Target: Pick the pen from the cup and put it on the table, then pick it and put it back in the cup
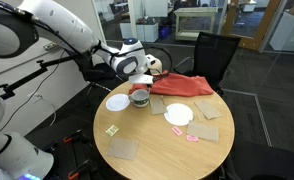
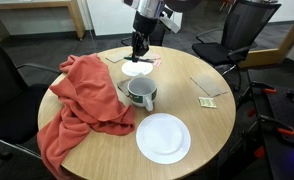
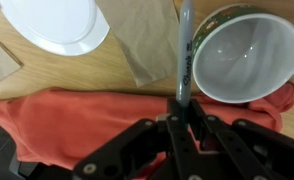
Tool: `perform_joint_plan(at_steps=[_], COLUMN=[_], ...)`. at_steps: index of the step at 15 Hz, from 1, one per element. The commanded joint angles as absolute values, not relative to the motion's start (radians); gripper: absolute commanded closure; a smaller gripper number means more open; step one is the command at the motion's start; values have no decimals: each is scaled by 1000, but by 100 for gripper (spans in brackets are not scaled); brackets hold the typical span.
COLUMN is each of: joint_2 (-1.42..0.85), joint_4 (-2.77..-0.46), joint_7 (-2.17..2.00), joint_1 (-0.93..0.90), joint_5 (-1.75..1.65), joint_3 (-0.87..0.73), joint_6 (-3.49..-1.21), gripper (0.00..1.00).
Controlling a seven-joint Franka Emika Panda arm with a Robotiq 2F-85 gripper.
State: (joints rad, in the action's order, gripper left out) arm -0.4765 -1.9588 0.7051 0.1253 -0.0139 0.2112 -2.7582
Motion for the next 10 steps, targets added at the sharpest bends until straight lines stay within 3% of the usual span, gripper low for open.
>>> perform_joint_plan(at_steps=[1, 10], joint_2=[-464, -524], joint_4=[-1989, -2022], joint_7=[778, 1100], joint_1=[174, 385], joint_5=[47, 289], joint_3=[294, 585], joint_6=[-2834, -2912], gripper=[96, 96])
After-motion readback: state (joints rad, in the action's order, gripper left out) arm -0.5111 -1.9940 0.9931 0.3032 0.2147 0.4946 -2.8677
